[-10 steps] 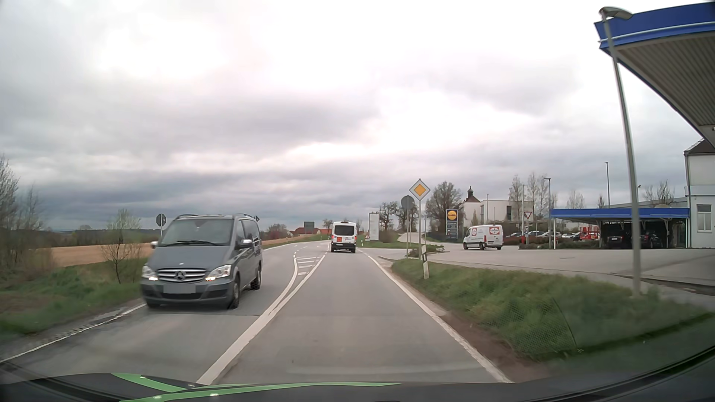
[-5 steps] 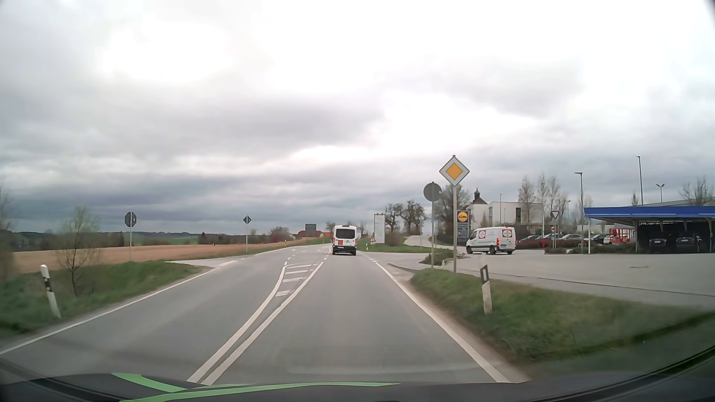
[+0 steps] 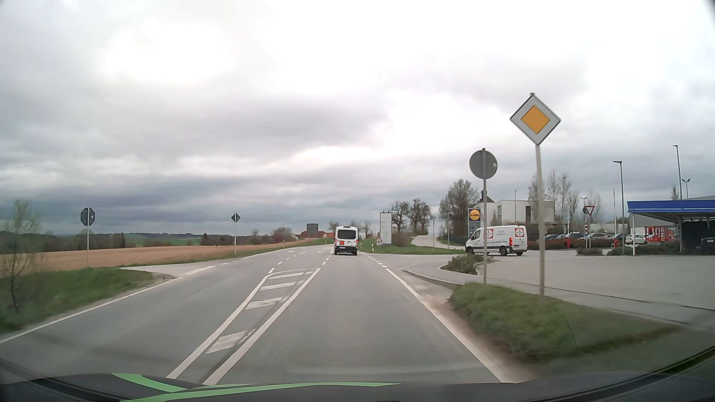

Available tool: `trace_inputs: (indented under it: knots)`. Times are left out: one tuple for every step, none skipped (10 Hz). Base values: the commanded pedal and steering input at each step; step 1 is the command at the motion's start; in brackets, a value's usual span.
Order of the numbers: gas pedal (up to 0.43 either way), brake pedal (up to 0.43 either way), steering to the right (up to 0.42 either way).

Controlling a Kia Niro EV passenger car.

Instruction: Follow the waypoints while adhering to traffic rules and regulations

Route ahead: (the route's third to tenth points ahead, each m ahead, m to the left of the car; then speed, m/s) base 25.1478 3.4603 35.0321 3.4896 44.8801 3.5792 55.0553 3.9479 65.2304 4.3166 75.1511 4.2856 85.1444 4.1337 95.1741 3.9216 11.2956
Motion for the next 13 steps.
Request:
trace_inputs:
  knots:
    - [0.079,0.0,-0.008]
    - [0.079,0.0,-0.008]
    - [0.079,0.0,-0.008]
    - [0.079,0.0,-0.008]
    - [0.079,0.0,-0.008]
    - [0.079,0.0,-0.008]
    - [0.079,0.0,-0.007]
    - [0.079,0.0,-0.007]
    - [0.079,0.0,-0.007]
    - [0.079,0.0,-0.007]
    - [0.079,0.0,-0.006]
    - [0.079,0.0,-0.006]
    - [0.079,0.0,-0.006]
